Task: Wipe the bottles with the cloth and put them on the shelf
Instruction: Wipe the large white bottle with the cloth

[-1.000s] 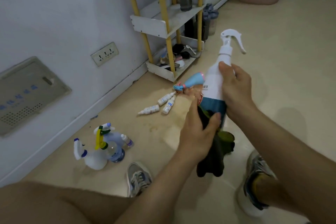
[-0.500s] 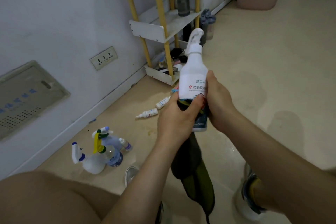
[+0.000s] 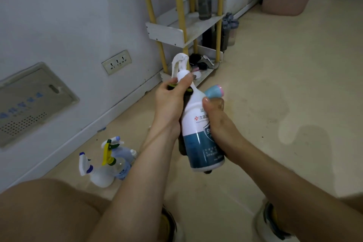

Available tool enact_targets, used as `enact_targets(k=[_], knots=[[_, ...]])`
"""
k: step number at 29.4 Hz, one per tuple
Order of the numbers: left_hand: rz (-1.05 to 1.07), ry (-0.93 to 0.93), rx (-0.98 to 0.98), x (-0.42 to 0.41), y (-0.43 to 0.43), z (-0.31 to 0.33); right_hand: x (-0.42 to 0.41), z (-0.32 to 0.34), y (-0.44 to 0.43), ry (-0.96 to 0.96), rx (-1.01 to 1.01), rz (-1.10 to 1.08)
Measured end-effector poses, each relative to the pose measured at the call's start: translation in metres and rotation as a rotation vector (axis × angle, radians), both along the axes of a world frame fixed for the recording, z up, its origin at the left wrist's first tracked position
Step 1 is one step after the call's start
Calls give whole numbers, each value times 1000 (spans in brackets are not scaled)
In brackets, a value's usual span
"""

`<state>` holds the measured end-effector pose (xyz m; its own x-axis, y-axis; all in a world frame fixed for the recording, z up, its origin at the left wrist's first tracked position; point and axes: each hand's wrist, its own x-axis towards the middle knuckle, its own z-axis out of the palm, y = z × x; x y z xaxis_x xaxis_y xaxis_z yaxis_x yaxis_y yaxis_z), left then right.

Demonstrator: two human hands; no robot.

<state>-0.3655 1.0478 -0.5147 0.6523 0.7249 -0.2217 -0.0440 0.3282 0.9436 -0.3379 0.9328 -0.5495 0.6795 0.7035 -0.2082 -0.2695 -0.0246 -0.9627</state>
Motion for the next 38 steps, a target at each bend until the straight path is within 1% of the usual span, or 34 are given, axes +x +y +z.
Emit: enact_targets(k=[2,3,4,5,6,7,8,10,11,12,13,14,16,17,18,20,22,24,25,27,29,31,33,34,35,36,38], knots=[[46,-16,-46,-1,-3,-7,3,-4,1,-91,-15,-13],[49,39,45,0,-11,-14,8,-5,2,-133,-16,-72],[8,146,232,-5,-23,-27,15,-7,7,-160,-29,-177],[-108,241,456,-12,-42,-41,25,-9,9,-164,-49,-316],[-205,296,652,-19,-61,-54,35,-10,8,-135,-60,-435],[-256,316,750,-24,-74,-63,42,-12,7,-70,-51,-479],[-256,316,785,-26,-78,-70,45,-16,6,12,-35,-459],[-240,347,829,-25,-70,-72,43,-30,6,186,7,-346],[-251,386,814,-22,-64,-70,40,-37,7,257,36,-295],[-247,415,754,-18,-56,-65,35,-42,8,314,60,-254],[-230,423,646,-16,-49,-61,31,-44,9,336,67,-210],[-194,384,478,-15,-45,-58,29,-44,10,313,59,-160],[-105,247,80,-18,-37,-50,28,-42,13,211,27,-103],[-81,203,-70,-20,-32,-47,28,-40,15,180,37,-91],[-86,174,-172,-22,-28,-46,28,-38,16,167,63,-89],[-146,121,-295,-27,-23,-46,30,-35,18,139,100,-74],[-230,98,-375,-30,-19,-49,33,-30,23,191,109,-64],[-312,112,-410,-33,-16,-52,38,-29,28,319,145,-119],[-346,138,-375,-34,-15,-54,39,-29,31,370,158,-164],[-408,211,-236,-36,-12,-56,43,-34,35,423,191,-237],[-463,263,-89,-37,-7,-56,44,-40,40,398,183,-284],[-470,323,28,-39,1,-52,44,-44,43,377,123,-213],[-449,359,78,-40,8,-48,37,-45,45,428,51,-25],[-416,363,54,-40,12,-47,34,-47,45,484,48,58],[-362,346,-5,-39,15,-48,31,-49,44,525,62,94],[-294,310,-79,-38,17,-49,30,-55,43,527,88,120],[-152,239,-203,-35,19,-54,28,-65,42,447,86,183]])
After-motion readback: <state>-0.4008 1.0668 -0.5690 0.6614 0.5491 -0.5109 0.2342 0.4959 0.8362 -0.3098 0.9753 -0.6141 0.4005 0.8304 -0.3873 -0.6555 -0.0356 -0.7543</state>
